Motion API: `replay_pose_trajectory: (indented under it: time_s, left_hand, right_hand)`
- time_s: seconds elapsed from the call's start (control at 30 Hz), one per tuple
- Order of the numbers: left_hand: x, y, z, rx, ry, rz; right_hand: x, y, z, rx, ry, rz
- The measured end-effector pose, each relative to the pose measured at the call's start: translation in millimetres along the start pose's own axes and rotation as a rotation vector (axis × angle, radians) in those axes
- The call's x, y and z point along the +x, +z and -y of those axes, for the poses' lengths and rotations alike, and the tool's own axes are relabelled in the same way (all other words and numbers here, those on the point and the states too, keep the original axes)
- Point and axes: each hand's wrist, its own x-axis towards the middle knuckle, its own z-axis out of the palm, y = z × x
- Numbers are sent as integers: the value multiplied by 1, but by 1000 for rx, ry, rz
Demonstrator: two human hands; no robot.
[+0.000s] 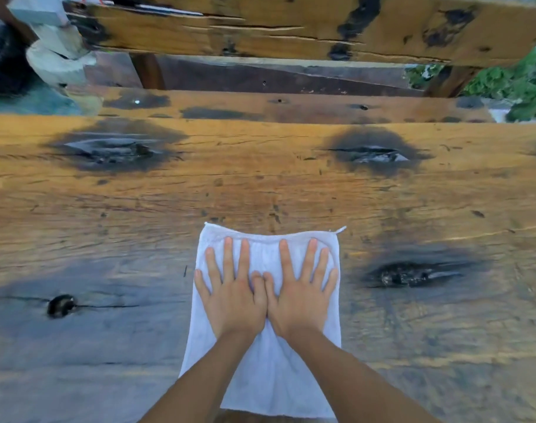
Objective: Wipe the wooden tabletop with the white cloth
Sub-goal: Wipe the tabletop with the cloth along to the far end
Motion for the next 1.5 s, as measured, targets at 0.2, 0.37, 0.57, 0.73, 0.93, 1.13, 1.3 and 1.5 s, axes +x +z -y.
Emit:
replay_pose_trajectory:
  time_s: [0.2, 0.37, 0.57, 0.73, 0.93, 1.13, 1.3, 1.5]
  left_hand:
    - [119, -1, -32, 11, -4, -13]
    - [213, 0, -58, 21, 29, -62]
    - [292, -5, -82, 71, 36, -74]
    - [329, -13, -95, 121, 25, -52]
    - [351, -14, -101, 113, -3, -76]
    - [342, -15, -99, 172, 60, -58]
    - [309, -6, -97, 143, 94, -60]
    - [227, 4, -100, 96, 88, -57]
  right_hand:
    - [126, -7, 20, -7, -75, 48]
    - [217, -13, 37, 32, -154, 6]
    - [302, -21, 53, 40, -197, 29]
    - [345, -28, 63, 31, -250, 25]
    - [366, -30, 69, -18, -283, -3]
    - [361, -31, 63, -23, -328, 36]
    - [333, -27, 44, 10, -394, 33]
    - [264, -28, 2, 40, -421, 47]
